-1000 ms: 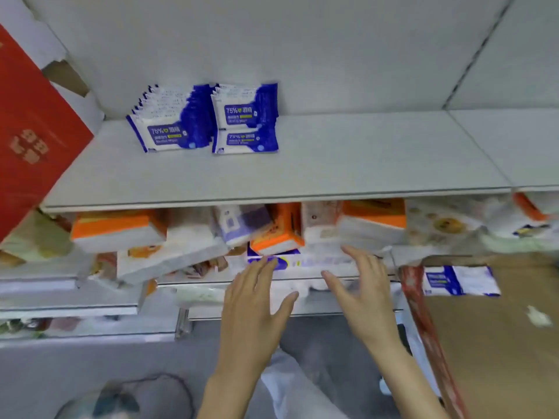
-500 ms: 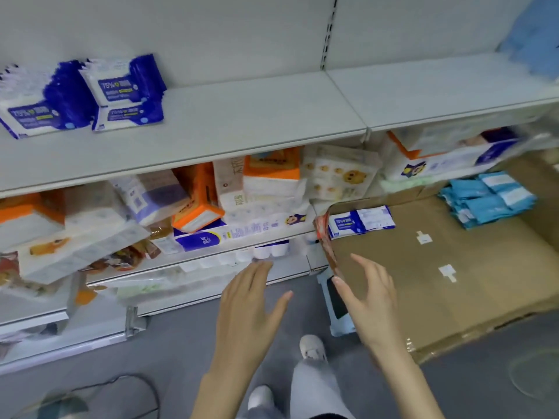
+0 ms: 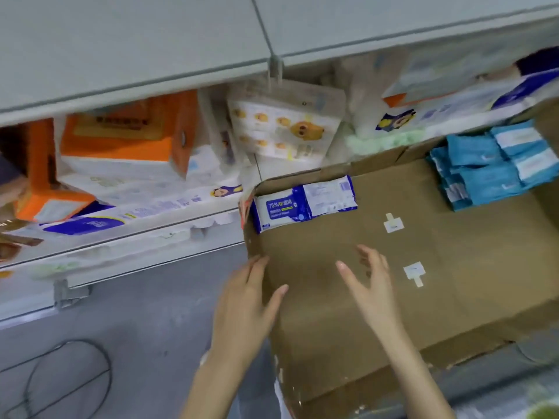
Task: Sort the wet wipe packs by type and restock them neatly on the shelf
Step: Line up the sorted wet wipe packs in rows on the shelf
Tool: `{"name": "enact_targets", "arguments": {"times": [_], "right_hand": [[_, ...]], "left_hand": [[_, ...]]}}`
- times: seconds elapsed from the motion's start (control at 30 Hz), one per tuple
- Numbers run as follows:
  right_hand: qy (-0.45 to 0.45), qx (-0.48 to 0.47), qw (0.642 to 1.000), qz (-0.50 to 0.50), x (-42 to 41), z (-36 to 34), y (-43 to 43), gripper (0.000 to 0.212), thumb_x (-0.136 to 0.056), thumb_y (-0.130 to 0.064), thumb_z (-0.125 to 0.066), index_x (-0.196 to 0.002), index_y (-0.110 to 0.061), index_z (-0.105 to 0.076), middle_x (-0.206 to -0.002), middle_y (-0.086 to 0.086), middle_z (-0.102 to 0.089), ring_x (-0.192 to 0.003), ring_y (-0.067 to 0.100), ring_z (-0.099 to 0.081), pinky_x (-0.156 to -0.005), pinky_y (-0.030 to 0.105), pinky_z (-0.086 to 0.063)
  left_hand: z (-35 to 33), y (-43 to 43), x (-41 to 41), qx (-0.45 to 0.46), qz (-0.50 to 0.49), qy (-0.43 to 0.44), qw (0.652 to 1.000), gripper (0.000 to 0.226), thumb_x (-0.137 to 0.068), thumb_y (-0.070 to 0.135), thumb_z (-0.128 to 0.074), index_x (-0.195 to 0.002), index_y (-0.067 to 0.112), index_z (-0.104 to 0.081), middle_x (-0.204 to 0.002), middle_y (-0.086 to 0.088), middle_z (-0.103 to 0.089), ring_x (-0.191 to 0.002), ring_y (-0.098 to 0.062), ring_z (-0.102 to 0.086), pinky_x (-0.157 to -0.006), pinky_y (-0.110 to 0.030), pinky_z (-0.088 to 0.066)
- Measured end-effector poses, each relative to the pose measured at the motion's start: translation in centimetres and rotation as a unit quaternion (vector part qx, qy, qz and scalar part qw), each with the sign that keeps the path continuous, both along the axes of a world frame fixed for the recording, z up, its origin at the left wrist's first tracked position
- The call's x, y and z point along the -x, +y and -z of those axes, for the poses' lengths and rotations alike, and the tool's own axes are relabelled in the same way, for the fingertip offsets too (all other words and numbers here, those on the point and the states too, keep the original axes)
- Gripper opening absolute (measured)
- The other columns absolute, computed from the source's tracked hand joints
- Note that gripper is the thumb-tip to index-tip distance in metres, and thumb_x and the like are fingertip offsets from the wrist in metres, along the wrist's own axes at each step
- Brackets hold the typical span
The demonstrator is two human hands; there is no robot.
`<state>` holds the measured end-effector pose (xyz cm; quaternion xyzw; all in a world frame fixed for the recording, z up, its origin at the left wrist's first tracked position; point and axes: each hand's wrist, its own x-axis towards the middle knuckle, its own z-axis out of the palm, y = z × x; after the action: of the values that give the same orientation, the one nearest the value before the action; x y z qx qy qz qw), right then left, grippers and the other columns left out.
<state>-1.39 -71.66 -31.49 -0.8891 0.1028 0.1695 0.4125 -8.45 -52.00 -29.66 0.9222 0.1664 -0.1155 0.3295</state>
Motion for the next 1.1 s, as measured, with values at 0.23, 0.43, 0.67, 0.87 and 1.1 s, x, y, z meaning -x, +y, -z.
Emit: {"name": "enact_targets", "arguments": {"times": [0.23, 0.43, 0.67, 0.87, 1.1], "right_hand": [[0.100, -0.051, 0.990, 0.080, -11.0, 8.2, -1.5, 0.052, -0.084, -0.030, -0.072, -0.128, -0.013, -0.051, -0.114, -0.003, -0.055, -0.102, 0.013, -0.053, -0.088, 0.025, -0.041], [0.154, -0.111, 0.967, 0.169, -15.8, 11.7, -0.2, 0.048, -0.081, -0.031, -0.075, -0.120, -0.012, -0.055, -0.096, -0.007, -0.063, -0.089, 0.008, -0.061, -0.086, 0.028, -0.050], [0.161, -0.233, 0.876, 0.391, -16.5, 12.4, 2.2, 0.042, -0.074, -0.015, -0.081, -0.106, -0.007, -0.056, -0.097, 0.000, -0.067, -0.085, 0.010, -0.065, -0.068, 0.015, -0.049], [0.164, -0.329, 0.832, 0.415, -16.0, 11.4, 4.4, 0.019, -0.080, -0.002, -0.073, -0.091, -0.013, -0.061, -0.101, 0.005, -0.070, -0.086, 0.015, -0.068, -0.071, 0.023, -0.059], [0.097, -0.321, 0.896, 0.290, -12.9, 5.5, 2.2, 0.025, -0.094, -0.007, -0.057, -0.118, -0.001, -0.061, -0.110, 0.006, -0.070, -0.097, 0.014, -0.068, -0.080, 0.026, -0.057]], "left_hand": [[7.9, -2.4, -7.8, 0.038, -0.143, 0.044, 0.988, 0.057, -0.089, 0.034, -0.060, -0.138, 0.012, -0.042, -0.141, -0.004, -0.040, -0.129, -0.021, -0.041, -0.103, -0.032, -0.037], [11.1, -2.8, -11.9, 0.042, -0.290, 0.041, 0.955, 0.063, -0.088, 0.029, -0.064, -0.142, 0.013, -0.035, -0.140, -0.009, -0.041, -0.131, -0.024, -0.038, -0.103, -0.031, -0.032], [12.3, -4.0, -15.8, 0.078, -0.441, 0.043, 0.893, 0.072, -0.076, 0.028, -0.079, -0.135, 0.014, -0.040, -0.133, -0.009, -0.050, -0.122, -0.024, -0.050, -0.096, -0.038, -0.047], [11.4, -3.0, -16.8, 0.181, -0.379, 0.058, 0.906, 0.036, -0.084, 0.027, -0.071, -0.116, 0.015, -0.061, -0.112, -0.001, -0.067, -0.077, -0.001, -0.058, -0.055, -0.008, -0.043], [7.1, -1.0, -11.7, 0.318, -0.369, -0.054, 0.872, 0.035, -0.089, 0.031, -0.062, -0.122, 0.026, -0.051, -0.113, 0.012, -0.065, -0.104, -0.008, -0.064, -0.085, -0.030, -0.054]]}}
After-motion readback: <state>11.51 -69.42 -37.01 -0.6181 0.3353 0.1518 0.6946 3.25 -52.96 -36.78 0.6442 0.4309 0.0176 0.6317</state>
